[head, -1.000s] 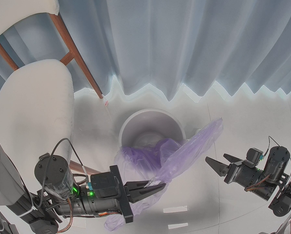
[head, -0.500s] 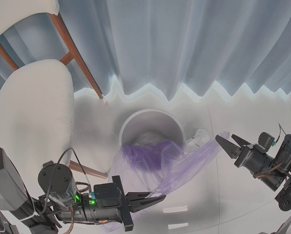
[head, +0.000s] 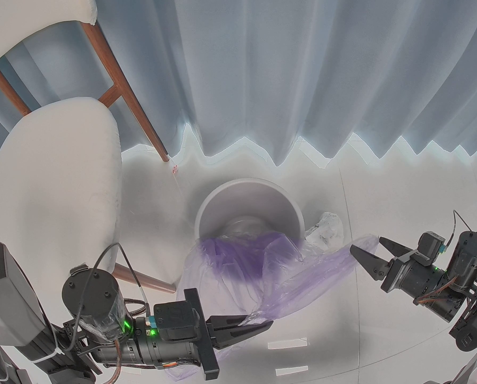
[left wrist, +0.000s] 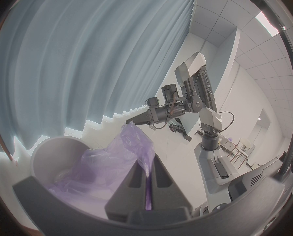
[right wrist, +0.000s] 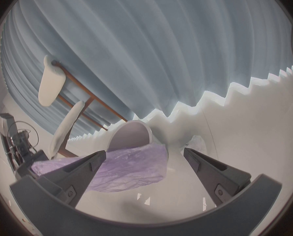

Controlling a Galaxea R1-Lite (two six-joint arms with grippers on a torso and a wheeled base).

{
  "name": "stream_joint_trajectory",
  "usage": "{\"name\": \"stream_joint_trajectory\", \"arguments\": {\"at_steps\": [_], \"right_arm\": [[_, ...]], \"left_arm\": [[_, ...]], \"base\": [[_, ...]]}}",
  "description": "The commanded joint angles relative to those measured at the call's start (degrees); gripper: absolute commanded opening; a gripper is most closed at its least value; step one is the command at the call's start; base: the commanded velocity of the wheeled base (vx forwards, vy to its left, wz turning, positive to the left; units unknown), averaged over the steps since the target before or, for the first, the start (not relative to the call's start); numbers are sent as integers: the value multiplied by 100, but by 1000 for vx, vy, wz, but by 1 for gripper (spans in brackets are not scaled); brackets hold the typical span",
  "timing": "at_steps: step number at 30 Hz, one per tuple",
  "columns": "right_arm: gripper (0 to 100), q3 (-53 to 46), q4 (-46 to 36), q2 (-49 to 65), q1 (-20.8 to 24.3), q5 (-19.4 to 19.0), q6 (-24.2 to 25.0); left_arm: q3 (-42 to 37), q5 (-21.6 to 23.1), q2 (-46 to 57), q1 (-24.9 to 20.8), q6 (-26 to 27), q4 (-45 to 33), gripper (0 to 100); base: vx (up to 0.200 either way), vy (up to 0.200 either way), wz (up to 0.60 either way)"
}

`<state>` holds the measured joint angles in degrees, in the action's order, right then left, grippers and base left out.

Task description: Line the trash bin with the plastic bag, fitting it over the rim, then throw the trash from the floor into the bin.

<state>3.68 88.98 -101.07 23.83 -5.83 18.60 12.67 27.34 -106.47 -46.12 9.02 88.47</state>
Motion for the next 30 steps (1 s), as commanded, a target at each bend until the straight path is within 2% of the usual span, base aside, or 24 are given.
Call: {"name": "stream_joint_trajectory", "arguments": {"at_steps": [1,5,15,23,30], "right_arm": [[100,-210,102,-132,25,-76,-67],[100,-368,93,-229,174,-261,-67],[100,-368,49,-334,631,-243,29],[100,-368,85,-246,719,-252,38],[100,-236,85,-308,1203,-252,65]], "left_arm": [[17,-1,21,6,3,4,0],[122,-10,21,41,-6,4,0],[377,-54,100,120,-58,-5,0],[579,-54,206,525,-76,-5,0],[729,-1,241,903,-76,-5,0]], "base": [[0,0,0],[0,0,0],[0,0,0],[0,0,0],[0,0,0]]}}
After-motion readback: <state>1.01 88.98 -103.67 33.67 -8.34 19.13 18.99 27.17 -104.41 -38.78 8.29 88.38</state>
